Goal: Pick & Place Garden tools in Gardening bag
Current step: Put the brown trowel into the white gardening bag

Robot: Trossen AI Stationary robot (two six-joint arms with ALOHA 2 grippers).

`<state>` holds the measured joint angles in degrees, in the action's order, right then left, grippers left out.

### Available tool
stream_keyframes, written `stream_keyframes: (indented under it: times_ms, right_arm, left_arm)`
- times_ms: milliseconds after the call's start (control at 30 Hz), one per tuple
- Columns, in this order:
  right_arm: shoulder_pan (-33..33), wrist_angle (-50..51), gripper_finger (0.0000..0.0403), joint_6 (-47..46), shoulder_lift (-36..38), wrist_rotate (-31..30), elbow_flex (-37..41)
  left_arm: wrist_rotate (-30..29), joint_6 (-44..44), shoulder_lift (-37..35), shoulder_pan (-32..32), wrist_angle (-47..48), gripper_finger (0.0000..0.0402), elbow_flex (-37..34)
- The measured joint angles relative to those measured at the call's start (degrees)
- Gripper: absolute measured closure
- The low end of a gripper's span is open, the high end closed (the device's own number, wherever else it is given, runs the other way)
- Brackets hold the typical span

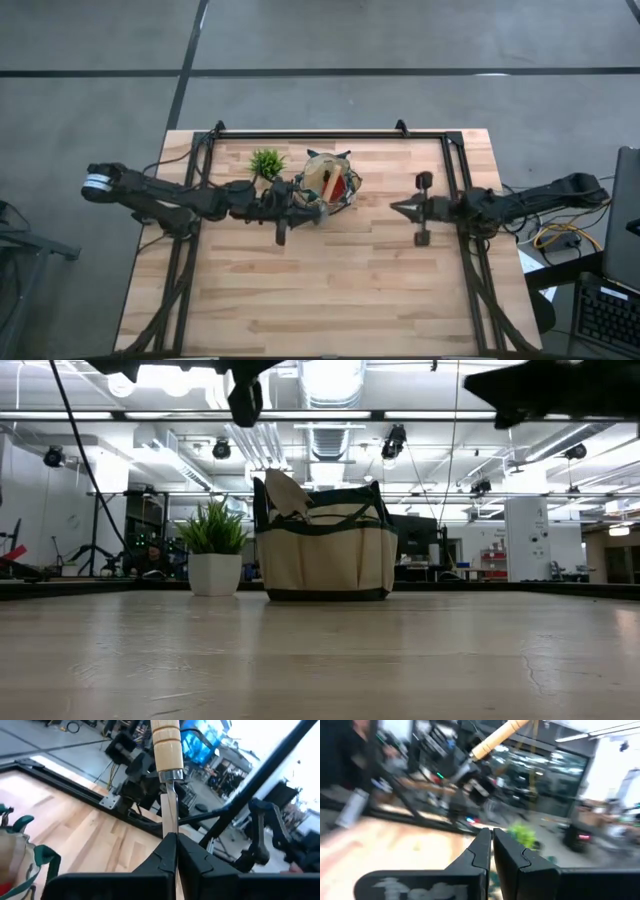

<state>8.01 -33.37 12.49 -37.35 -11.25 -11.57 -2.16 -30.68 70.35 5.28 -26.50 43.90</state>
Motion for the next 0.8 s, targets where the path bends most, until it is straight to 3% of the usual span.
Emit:
stream_keyframes:
  times_ms: [233, 500, 600, 700, 800]
  right_arm:
    - [0.0, 7.0, 0.039, 10.3, -13.7, -10.9, -11.3]
    - [0.3, 7.6, 0.039, 15.3, -23.4, -12.1, -18.9]
    - [1.4, 7.9, 0.039, 22.2, -27.3, -14.8, -21.0]
    - [3.3, 7.9, 0.039, 32.1, -31.4, -23.3, -23.2]
    - [4.2, 7.9, 0.039, 33.8, -35.2, -33.7, -26.0]
  left_arm:
    - [0.6, -3.2, 0.0, -2.2, 0.3, 0.0397, 0.0]
    - [1.8, -5.0, 0.0, -2.9, 0.5, 0.0397, 0.0]
    - [1.9, -6.9, 0.0, -3.0, 0.3, 0.0397, 0.0]
    - [2.1, -8.0, 0.0, -3.4, 0.4, 0.0393, 0.0]
    - [2.6, -8.6, 0.0, -3.8, 0.4, 0.0393, 0.0]
